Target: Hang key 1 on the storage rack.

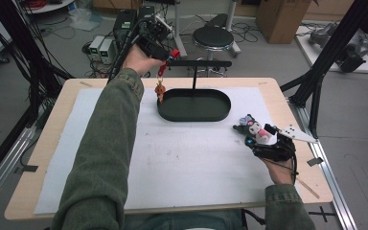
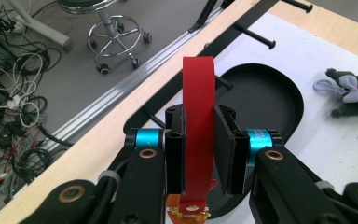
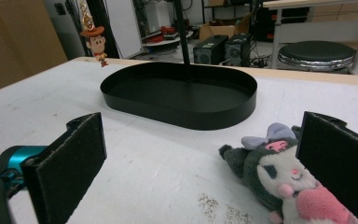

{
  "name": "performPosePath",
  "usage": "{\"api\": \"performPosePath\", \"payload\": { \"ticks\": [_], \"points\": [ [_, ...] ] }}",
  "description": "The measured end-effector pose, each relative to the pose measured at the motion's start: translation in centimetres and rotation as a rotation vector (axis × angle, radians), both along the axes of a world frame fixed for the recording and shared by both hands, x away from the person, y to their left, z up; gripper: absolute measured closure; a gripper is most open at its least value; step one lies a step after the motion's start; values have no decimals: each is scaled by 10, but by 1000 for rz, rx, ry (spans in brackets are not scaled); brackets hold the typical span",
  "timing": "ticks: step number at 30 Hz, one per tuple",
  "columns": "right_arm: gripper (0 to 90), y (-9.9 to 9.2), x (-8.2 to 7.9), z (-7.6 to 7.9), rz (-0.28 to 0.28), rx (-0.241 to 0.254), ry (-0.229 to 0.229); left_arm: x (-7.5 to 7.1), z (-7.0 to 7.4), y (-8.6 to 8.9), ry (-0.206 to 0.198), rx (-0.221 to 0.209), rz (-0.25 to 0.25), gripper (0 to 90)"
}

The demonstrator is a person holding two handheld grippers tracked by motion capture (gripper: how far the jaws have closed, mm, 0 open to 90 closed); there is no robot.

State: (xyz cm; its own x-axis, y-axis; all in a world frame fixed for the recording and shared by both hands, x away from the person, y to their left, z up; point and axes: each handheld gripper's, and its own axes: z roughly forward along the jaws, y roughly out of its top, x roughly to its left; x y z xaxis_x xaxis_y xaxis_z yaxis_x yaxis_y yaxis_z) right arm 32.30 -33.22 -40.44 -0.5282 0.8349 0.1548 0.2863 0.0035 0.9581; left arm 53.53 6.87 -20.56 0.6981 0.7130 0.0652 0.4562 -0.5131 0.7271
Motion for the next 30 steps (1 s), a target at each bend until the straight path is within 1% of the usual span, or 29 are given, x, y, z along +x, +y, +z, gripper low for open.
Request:
{"api": "performPosePath", "payload": {
  "ticks": [1,2,4,5,7,9,11,12,13,14,18,19,20,21,22,24,28,30],
  "points": [
    [4,0,0,0,0,0,0,0,0,0,0,0,0,751],
    [4,0,0,0,-1,2,0,3,2,-2,-4,-10,-1,751],
    [4,-1,0,0,-1,3,-2,5,2,-4,-7,-10,1,751],
    [4,-1,0,0,-3,3,1,8,2,-6,-3,-8,-2,751],
    [4,-2,-1,0,-4,3,-2,10,1,-7,-3,-6,-2,751],
    [5,-3,-1,-1,-6,4,-2,14,-1,-9,-3,-4,0,751],
    [5,-4,-2,0,-12,5,-3,21,-2,-12,0,3,0,751],
    [4,-5,-2,-1,-13,4,-8,21,-2,-12,0,3,0,751],
    [4,-5,-2,-1,-14,5,-2,23,-2,-13,-6,-1,3,751],
    [5,-6,-2,-1,-16,7,-3,27,-2,-14,-2,-15,3,751],
    [5,-7,-2,-1,-20,6,-2,31,-2,-16,0,-12,3,751],
    [4,-8,-3,-1,-22,7,-2,32,-2,-17,0,-17,4,751],
    [4,-8,-3,-1,-22,6,-2,33,-2,-17,-7,-32,2,751],
    [4,-8,-3,-1,-22,6,-2,33,-2,-17,-7,-32,2,751],
    [4,-8,-3,-1,-24,5,1,34,-2,-17,-11,-41,0,751],
    [4,-8,-4,-1,-27,-1,2,37,-3,-18,-14,-32,2,751],
    [4,-8,-4,-1,-31,-2,1,40,-4,-21,-15,-27,1,751],
    [4,-9,-4,-1,-31,-4,-1,45,-5,-23,-12,-26,0,751]
  ]
}}
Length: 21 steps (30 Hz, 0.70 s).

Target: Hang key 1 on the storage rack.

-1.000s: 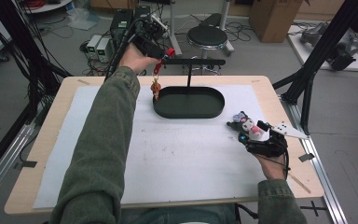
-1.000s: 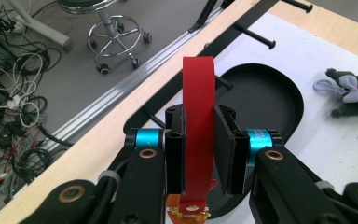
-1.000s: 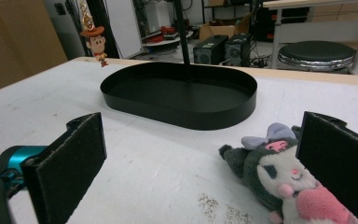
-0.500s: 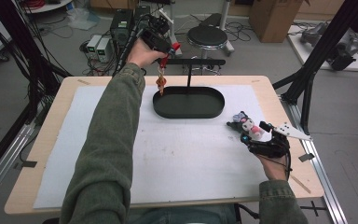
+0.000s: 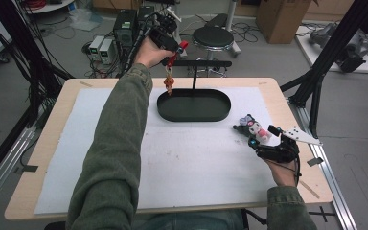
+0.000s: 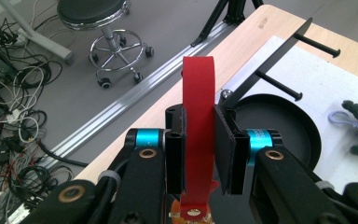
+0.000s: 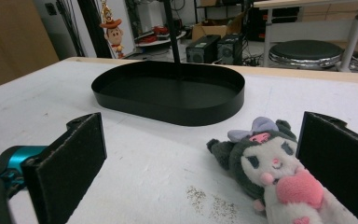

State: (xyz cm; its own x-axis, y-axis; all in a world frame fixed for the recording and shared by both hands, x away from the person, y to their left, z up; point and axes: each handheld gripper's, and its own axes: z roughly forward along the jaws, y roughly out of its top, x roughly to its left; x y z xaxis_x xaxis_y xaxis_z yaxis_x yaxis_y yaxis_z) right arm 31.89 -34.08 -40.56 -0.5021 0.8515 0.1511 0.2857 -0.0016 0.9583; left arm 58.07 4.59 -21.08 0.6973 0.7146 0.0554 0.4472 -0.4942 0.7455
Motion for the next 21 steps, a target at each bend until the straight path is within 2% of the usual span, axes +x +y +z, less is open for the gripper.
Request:
{"api": "performPosePath", "payload": {
  "ticks": [2,4,10,14,15,17,18,19,20,21],
  "points": [
    [4,0,0,0,0,-2,-1,2,0,-1,-2,2,-1,751],
    [4,-1,-1,-1,-1,-4,3,5,-1,0,-8,-15,6,751],
    [4,-4,-1,-1,-10,-3,3,6,-3,1,-3,-14,7,750],
    [4,-3,-1,-1,-9,-3,2,4,-1,3,21,-28,-20,744],
    [5,-3,-1,-1,-7,-4,2,4,-1,4,35,-41,-22,717],
    [5,-2,-1,0,-6,-4,2,2,1,6,41,-49,-29,579],
    [5,-2,-1,0,-6,-4,2,1,3,7,45,-62,-35,579],
    [5,-2,-1,0,-4,-4,4,0,4,9,54,-72,-40,506],
    [5,-2,-1,0,-4,-4,4,0,4,11,60,-82,-42,506],
    [5,-1,-1,0,-2,-5,4,-1,5,13,61,-82,-47,426]
  ]
}}
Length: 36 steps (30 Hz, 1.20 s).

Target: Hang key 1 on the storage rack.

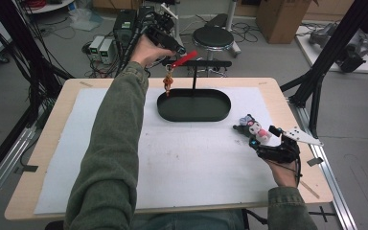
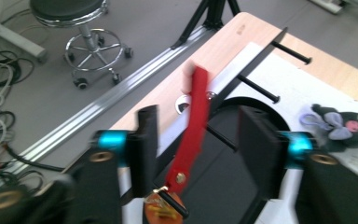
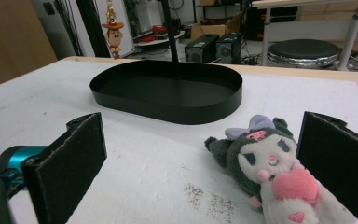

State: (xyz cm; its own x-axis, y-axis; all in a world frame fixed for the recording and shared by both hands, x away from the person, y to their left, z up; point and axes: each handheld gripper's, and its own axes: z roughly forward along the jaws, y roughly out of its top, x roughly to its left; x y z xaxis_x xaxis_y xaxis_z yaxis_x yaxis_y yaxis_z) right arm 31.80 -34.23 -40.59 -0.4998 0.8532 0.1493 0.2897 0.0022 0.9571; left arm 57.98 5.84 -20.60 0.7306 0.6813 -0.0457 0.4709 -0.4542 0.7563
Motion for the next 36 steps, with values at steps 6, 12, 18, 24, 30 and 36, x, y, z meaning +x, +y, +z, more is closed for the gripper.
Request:
{"api": "performPosePath", "payload": {
  "ticks": [6,12,18,24,30,36],
  "points": [
    [5,2,1,0,2,-1,2,-7,1,6,-13,49,-2,164],
    [4,3,2,0,5,-4,0,-13,4,14,-17,55,-14,81],
    [4,3,2,0,7,-4,-4,-24,7,16,-26,46,-27,17],
    [5,3,2,0,7,-3,-4,-36,3,25,-35,22,-28,17],
    [5,5,3,0,10,2,1,-50,1,40,-54,10,-8,17],
    [4,6,3,0,12,-3,-4,-66,0,51,-71,8,4,17]
  ]
}}
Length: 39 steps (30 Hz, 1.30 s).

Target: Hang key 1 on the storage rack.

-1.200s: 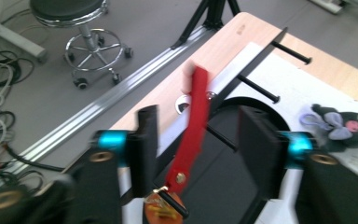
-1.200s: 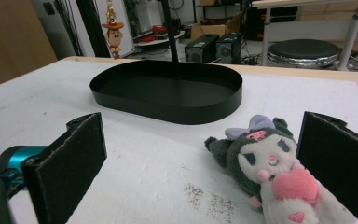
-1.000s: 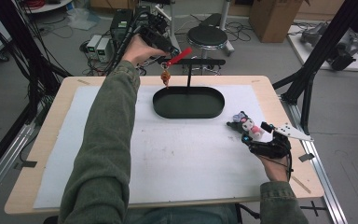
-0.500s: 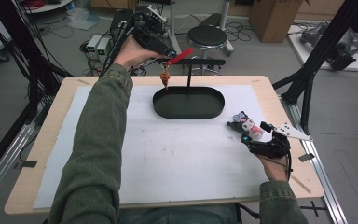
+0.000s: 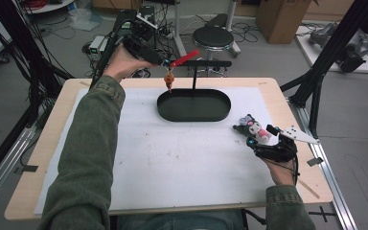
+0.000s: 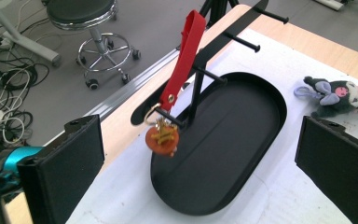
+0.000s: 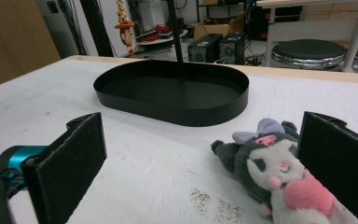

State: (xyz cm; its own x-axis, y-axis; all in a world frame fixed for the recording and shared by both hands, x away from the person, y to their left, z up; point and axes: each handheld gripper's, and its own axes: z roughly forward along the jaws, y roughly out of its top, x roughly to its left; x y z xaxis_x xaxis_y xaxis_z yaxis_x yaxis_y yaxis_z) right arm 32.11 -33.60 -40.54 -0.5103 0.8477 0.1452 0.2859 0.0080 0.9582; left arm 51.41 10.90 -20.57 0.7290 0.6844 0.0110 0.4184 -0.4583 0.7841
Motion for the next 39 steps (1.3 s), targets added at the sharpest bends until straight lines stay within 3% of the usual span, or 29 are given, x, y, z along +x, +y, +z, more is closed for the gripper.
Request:
{"api": "performPosePath", "payload": {
  "ticks": [13,21,34,39],
  "points": [
    [4,-1,-3,0,-4,3,-2,-36,-1,17,-48,9,10,17],
    [5,0,-3,1,-1,0,1,-56,-23,43,-50,13,41,17],
    [4,2,-2,1,3,-1,3,-94,-60,90,-57,-26,98,17],
    [4,4,-2,1,5,-2,7,-108,-68,99,-69,-35,99,17]
  ]
}}
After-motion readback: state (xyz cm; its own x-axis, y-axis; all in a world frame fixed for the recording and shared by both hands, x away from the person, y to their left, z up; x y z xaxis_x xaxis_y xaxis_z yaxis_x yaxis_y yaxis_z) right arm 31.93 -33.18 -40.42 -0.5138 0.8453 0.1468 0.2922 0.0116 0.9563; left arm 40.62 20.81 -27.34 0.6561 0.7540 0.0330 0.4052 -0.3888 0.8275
